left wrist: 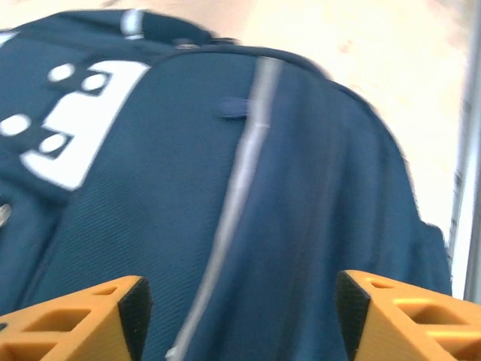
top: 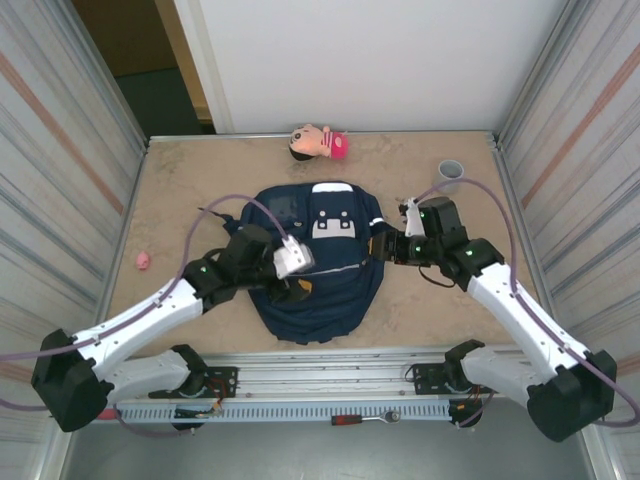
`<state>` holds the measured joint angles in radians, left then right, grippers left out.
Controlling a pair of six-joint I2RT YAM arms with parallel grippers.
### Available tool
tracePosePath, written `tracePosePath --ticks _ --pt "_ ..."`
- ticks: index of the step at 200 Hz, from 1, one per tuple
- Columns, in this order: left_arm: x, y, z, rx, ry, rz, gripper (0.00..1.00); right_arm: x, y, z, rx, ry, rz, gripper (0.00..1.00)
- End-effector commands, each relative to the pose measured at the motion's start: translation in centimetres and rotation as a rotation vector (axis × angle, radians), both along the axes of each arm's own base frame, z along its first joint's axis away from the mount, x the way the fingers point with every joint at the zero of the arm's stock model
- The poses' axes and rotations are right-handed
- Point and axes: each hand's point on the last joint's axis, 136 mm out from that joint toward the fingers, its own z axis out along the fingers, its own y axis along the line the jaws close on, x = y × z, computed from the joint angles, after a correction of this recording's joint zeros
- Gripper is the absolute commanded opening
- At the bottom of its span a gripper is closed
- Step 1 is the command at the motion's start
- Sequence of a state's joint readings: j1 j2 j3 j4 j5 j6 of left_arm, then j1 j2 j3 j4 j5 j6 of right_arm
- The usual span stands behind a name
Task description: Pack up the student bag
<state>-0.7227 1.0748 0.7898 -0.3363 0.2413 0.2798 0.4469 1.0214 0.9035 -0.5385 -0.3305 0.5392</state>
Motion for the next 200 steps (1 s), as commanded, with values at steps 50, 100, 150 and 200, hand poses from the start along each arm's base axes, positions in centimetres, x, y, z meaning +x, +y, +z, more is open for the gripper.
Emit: tracePosePath --ticks 50,100,150,200 --pt "6.1 5.2 2.4 -0.341 0.273 0.552 0.71 0.6 6.3 -0.7 0.043 -0.007 0.078 0.48" --pt "4.7 6.5 -9.6 -0.179 0.484 0.680 0.67 -0.3 4.0 -13.9 -0.060 0.226 -0.085 0.47" --pt "1.7 7.3 -17.3 -0.010 0.594 0.765 0.66 -3.8 0.8 -20.5 -0.139 0.365 -0.178 0.47" --pt "2.8 3.5 -13.2 -0.074 0.480 0.680 0.69 -3.9 -0.4 -17.0 -0.160 0.307 -0.191 0.50"
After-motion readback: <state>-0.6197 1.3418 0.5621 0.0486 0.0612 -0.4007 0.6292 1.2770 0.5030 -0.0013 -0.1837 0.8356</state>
